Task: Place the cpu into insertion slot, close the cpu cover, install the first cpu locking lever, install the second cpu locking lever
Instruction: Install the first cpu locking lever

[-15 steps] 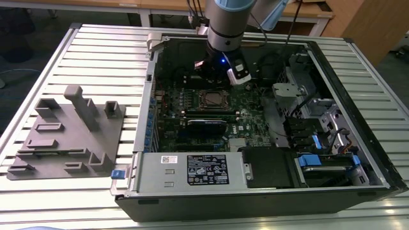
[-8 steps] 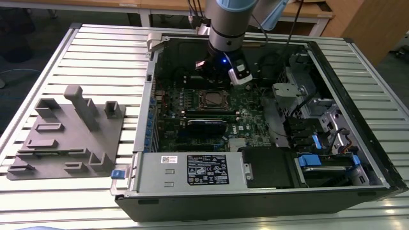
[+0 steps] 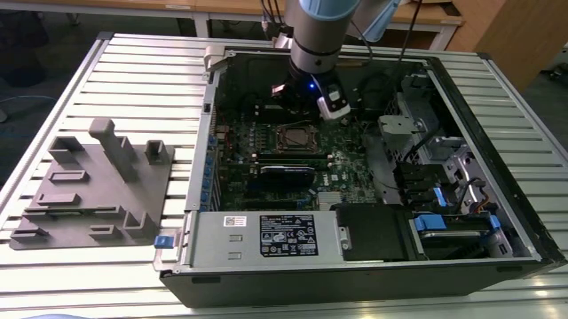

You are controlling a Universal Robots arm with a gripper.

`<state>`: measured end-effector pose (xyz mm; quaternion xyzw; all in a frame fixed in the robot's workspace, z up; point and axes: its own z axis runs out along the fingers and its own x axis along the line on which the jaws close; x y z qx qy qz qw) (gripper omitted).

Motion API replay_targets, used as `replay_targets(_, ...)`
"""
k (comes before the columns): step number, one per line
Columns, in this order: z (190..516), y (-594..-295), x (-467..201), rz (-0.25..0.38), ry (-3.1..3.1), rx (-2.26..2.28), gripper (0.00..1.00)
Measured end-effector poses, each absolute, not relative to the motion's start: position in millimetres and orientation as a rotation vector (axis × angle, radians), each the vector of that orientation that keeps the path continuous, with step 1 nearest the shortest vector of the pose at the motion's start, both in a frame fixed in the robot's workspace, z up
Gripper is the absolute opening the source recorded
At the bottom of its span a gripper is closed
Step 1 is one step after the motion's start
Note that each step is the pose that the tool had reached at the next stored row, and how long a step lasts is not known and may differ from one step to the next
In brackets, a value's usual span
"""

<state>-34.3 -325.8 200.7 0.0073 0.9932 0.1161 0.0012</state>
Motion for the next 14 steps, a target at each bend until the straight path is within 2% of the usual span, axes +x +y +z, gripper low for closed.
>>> replay_targets(14,207.4,-327.2,-34.3,0.376,3.117,0.023,0.11)
